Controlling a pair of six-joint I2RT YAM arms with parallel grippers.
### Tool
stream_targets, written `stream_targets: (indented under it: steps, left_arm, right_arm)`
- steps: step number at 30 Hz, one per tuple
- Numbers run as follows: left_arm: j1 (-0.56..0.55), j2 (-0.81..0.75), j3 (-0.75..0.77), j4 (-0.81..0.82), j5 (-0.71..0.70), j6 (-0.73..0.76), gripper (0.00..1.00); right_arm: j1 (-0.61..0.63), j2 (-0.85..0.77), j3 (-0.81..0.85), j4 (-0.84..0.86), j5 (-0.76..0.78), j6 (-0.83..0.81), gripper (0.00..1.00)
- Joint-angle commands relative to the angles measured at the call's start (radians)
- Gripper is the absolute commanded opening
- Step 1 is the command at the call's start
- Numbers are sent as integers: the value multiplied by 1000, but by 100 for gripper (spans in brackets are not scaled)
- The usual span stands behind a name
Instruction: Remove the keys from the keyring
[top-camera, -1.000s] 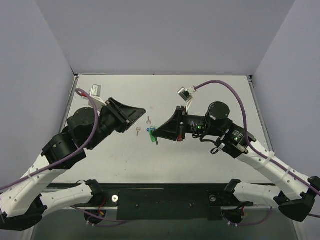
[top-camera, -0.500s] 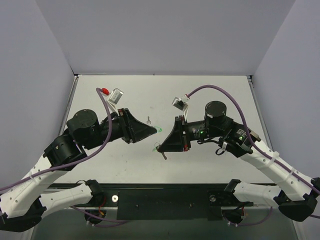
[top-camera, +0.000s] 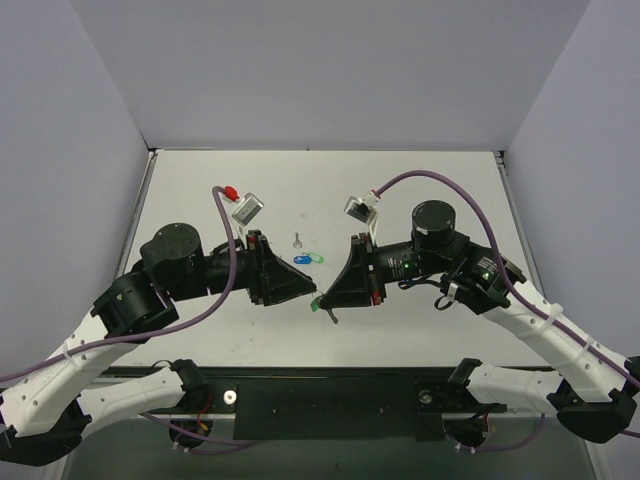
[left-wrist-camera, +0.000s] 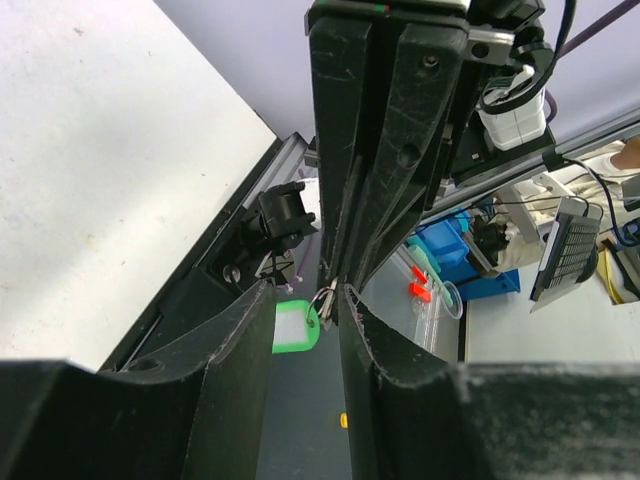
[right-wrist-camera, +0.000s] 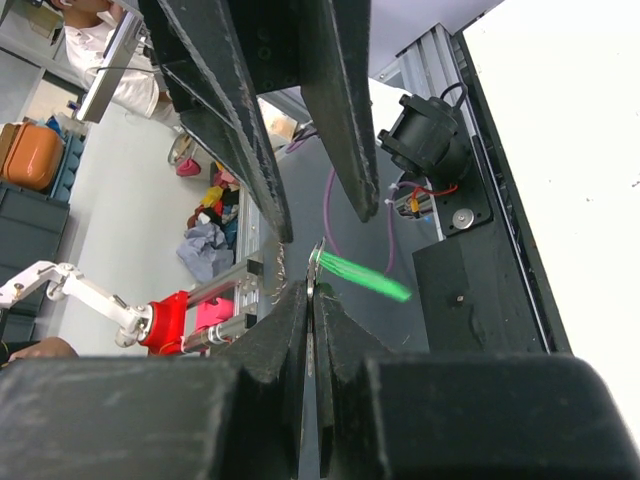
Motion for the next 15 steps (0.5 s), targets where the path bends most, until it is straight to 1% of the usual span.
stream_targets:
  steps: [1,8,9,15]
  left_arm:
    - [-3,3,1,57,45,31,41]
    - [-3,9,-22,94,80,20,40]
    - [-3,9,-22,98,83,20,38]
    - [-3,7,-24,117,103,20,36]
  right_arm:
    - [5,0,48,18,-36,-10,0]
    - [8,2,60,7,-44,-17,0]
    - [8,2,62,5,-46,-18,0]
    - [9,3,68,-10,-49,-24,0]
